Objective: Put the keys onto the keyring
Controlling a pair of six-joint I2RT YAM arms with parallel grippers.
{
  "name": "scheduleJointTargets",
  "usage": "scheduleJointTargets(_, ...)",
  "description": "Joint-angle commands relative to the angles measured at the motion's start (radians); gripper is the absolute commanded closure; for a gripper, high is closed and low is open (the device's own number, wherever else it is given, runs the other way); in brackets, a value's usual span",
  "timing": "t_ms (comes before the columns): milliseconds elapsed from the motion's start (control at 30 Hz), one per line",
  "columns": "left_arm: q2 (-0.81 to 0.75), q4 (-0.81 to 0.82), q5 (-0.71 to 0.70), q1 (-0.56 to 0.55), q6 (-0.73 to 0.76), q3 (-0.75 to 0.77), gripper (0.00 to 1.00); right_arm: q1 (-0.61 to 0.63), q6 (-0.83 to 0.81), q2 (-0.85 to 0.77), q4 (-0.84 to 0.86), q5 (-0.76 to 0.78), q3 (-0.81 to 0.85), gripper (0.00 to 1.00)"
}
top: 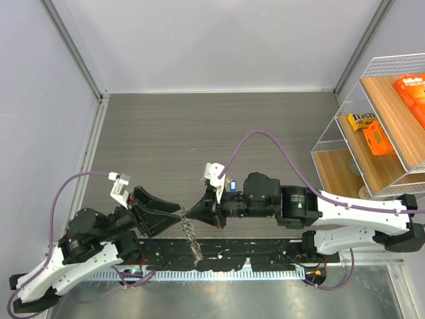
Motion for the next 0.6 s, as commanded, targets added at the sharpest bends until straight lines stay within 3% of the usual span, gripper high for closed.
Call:
scheduleJointTargets(0, -0.001, 0.059, 0.047, 0.000, -0.019, -0.005, 0.42, -0.002, -0.010, -0.004, 0.074, -0.003, 0.064, 0.94)
scheduleJointTargets(567, -0.020, 0.053, 0.067, 0.000, -0.064, -0.019, 0.48, -0.002, -0.016, 0.016, 0.057, 0.032, 0.079, 0.94)
